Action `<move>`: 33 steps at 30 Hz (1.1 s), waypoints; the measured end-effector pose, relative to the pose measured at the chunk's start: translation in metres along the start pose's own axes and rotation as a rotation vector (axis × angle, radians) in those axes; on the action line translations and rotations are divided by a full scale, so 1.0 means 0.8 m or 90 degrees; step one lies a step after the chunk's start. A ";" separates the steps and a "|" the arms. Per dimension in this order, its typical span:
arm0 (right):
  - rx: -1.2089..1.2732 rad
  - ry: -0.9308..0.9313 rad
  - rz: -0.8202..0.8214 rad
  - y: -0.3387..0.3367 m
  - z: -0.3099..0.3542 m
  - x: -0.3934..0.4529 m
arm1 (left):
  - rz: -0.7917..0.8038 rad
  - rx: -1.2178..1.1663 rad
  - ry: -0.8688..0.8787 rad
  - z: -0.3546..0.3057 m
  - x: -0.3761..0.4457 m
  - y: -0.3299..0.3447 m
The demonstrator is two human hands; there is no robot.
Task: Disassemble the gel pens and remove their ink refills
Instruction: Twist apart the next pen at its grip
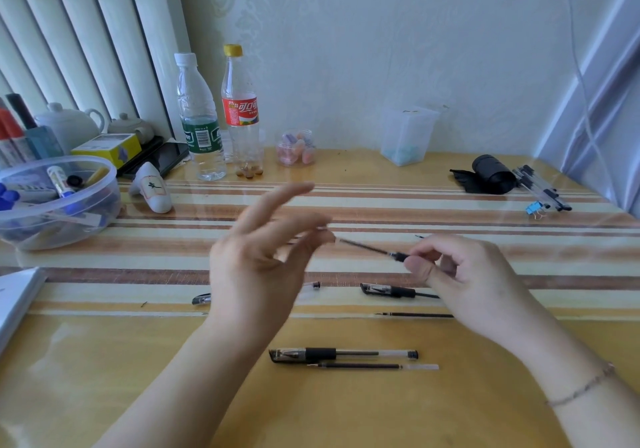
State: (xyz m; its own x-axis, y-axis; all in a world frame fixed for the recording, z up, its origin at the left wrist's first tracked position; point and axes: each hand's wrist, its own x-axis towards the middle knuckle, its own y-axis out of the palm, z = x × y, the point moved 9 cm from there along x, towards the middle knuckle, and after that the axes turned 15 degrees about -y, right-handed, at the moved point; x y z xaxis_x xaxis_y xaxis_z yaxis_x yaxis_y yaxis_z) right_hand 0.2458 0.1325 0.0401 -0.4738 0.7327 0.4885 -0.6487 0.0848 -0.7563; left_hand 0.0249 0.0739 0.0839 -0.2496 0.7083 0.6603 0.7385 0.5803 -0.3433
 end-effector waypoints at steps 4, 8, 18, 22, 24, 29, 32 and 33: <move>0.117 0.032 -0.082 -0.008 -0.010 -0.001 | 0.038 -0.005 -0.118 0.021 0.009 0.005; 0.151 0.019 -0.041 0.003 0.009 -0.001 | 0.149 0.042 -0.183 0.029 -0.003 0.033; 0.042 -0.044 -0.001 0.007 0.028 -0.001 | 0.217 0.050 -0.155 0.011 -0.013 0.046; 0.019 -0.069 -0.009 0.007 0.032 0.001 | 0.225 0.054 -0.139 0.010 -0.015 0.050; 0.020 -0.075 -0.015 0.006 0.033 0.001 | 0.223 0.049 -0.132 0.008 -0.015 0.049; -0.004 -0.098 -0.019 0.003 0.036 0.000 | 0.247 0.047 -0.124 0.009 -0.018 0.053; -0.030 -0.117 -0.020 0.005 0.042 0.001 | 0.248 0.045 -0.123 0.012 -0.020 0.056; -0.028 -0.123 -0.019 0.006 0.043 0.002 | 0.248 0.054 -0.119 0.013 -0.021 0.058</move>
State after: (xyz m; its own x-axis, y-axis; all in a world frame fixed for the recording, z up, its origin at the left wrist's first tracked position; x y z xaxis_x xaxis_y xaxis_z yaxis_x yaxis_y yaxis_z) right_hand 0.2218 0.1105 0.0522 -0.5629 0.5872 0.5817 -0.6393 0.1368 -0.7567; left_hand 0.0566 0.0930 0.0500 -0.0776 0.9368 0.3412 0.7477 0.2810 -0.6016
